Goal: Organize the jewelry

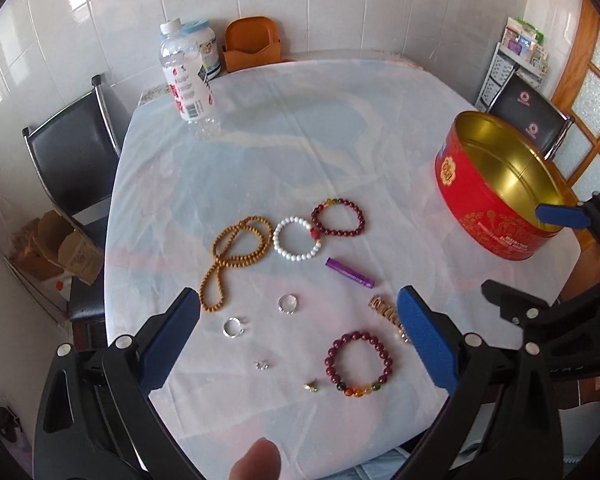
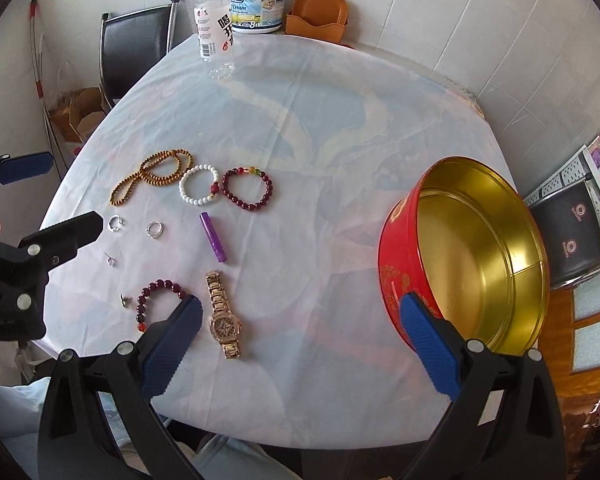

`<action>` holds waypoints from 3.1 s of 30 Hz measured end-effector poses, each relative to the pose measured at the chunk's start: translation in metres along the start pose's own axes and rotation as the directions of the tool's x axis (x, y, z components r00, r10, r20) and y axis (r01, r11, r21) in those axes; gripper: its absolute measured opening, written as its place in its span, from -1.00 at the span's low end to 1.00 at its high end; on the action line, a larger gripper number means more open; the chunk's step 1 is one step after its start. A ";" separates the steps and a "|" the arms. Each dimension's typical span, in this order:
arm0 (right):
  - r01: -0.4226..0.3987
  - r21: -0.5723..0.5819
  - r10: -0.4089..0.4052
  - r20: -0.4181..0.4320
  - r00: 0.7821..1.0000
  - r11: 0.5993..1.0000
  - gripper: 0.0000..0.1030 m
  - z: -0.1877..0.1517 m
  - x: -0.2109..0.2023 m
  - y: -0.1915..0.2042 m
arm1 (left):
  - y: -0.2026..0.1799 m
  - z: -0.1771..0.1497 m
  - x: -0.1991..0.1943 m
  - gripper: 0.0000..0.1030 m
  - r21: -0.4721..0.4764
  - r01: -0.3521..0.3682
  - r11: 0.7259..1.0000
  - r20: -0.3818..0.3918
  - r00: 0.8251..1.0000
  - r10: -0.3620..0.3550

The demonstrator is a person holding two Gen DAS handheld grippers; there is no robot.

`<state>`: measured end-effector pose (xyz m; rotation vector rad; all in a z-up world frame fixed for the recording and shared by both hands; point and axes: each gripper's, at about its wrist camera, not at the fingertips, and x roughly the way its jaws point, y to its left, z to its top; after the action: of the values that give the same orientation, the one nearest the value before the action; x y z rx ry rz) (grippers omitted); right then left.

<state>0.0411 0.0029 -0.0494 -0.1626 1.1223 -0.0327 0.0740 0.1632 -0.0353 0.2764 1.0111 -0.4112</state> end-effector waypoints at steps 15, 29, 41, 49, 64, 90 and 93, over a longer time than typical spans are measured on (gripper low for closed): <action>-0.056 -0.113 0.054 -0.019 0.998 0.992 0.94 0.000 0.000 -0.023 | -0.030 -0.003 0.006 0.87 -0.050 -0.064 0.997 -0.179 0.982 0.054; -0.057 -0.102 0.058 0.006 0.998 0.993 0.93 0.008 -0.024 -0.058 | -0.064 0.019 0.008 0.87 -0.020 -0.011 1.000 -0.249 0.968 0.006; -0.051 -0.060 0.051 0.013 0.999 0.997 0.93 0.006 -0.025 -0.078 | -0.079 0.028 0.010 0.87 0.011 0.001 1.000 -0.241 0.970 0.001; -0.055 -0.050 0.056 0.010 0.998 0.997 0.93 0.004 -0.024 -0.082 | -0.080 0.028 0.010 0.87 0.016 0.001 1.000 -0.242 0.970 0.003; -0.062 -0.017 0.062 0.000 0.998 0.998 0.94 -0.003 -0.023 -0.089 | -0.085 0.027 0.008 0.87 0.039 0.003 0.999 -0.248 0.969 0.006; -0.092 0.033 0.092 -0.011 0.996 0.995 0.94 -0.028 -0.008 -0.158 | -0.155 0.055 0.015 0.87 0.120 -0.041 0.992 -0.204 0.977 0.065; -0.123 -0.012 0.123 -0.018 0.992 0.992 0.94 -0.023 0.000 -0.153 | -0.147 0.050 0.015 0.87 0.065 -0.072 0.995 -0.224 0.971 0.085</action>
<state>0.0289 -0.1509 -0.0363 -0.1050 1.1485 0.0832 0.0517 0.0087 -0.0285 0.4205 1.2088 -0.3417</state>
